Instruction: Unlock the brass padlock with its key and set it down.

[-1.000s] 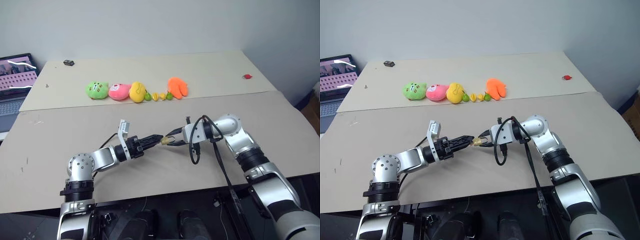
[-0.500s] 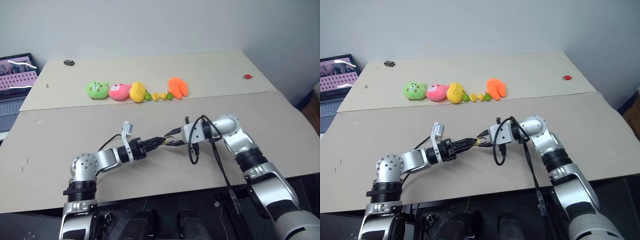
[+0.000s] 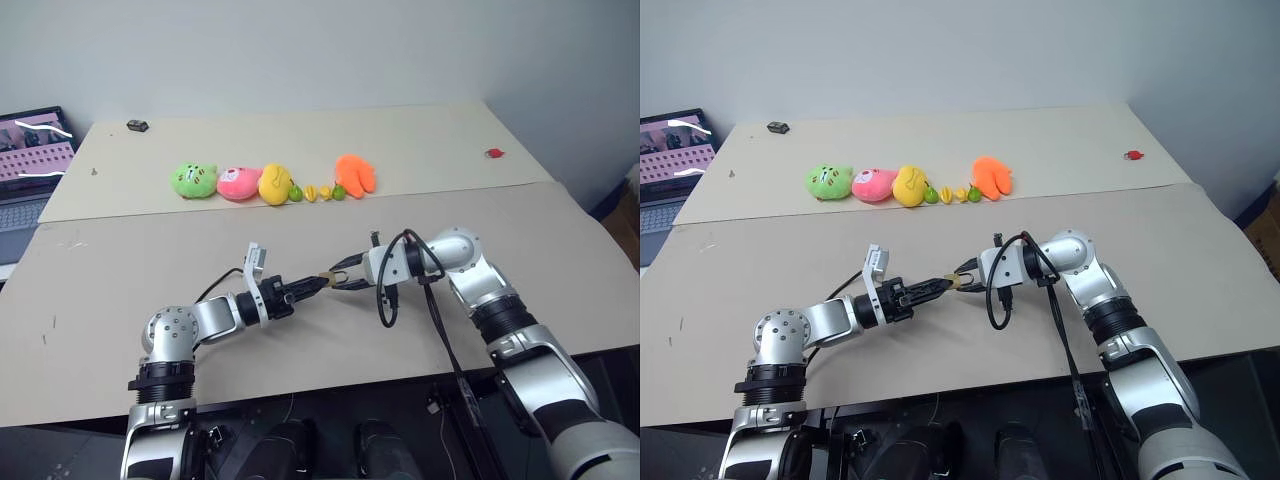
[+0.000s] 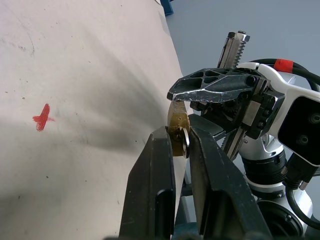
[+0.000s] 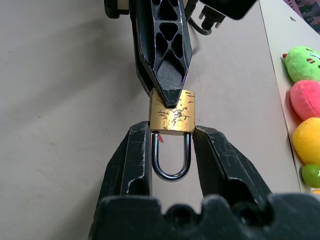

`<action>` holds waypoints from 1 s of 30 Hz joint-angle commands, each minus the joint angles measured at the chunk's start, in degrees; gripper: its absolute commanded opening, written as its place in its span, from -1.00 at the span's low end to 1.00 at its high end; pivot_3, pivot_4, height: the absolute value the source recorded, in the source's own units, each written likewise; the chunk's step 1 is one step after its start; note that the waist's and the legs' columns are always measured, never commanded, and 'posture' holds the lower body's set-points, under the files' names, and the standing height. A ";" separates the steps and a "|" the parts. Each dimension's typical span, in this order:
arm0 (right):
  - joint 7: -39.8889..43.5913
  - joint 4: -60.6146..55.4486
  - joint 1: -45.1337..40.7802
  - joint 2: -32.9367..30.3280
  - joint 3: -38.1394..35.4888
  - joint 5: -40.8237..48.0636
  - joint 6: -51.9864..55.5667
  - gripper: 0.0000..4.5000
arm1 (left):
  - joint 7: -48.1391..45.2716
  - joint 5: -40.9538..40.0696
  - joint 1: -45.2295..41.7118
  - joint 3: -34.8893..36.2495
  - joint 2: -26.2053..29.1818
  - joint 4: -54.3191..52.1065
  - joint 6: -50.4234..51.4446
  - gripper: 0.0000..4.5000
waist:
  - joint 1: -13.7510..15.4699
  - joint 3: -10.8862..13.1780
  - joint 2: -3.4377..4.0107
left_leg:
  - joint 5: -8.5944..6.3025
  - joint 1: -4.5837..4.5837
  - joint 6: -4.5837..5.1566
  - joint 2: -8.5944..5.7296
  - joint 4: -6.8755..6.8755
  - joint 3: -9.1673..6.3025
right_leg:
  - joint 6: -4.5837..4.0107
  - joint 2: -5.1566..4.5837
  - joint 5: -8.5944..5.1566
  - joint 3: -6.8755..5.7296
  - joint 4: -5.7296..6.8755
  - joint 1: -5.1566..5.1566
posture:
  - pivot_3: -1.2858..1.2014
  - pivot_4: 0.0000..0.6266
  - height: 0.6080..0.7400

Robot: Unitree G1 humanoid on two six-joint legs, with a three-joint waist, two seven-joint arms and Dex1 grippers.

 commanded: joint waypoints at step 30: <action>1.12 -0.98 -1.95 -1.05 -0.74 0.68 3.26 0.97 | -0.31 0.49 -0.65 1.30 -1.78 -2.72 -1.05 -1.00 | 0.00 0.00 0.00 | 0.00 0.00 0.00 0.00 0.00 0.00 | 0.00 0.00 0.00 -0.01 -0.01 0.01 | 0.03 -0.52 1.00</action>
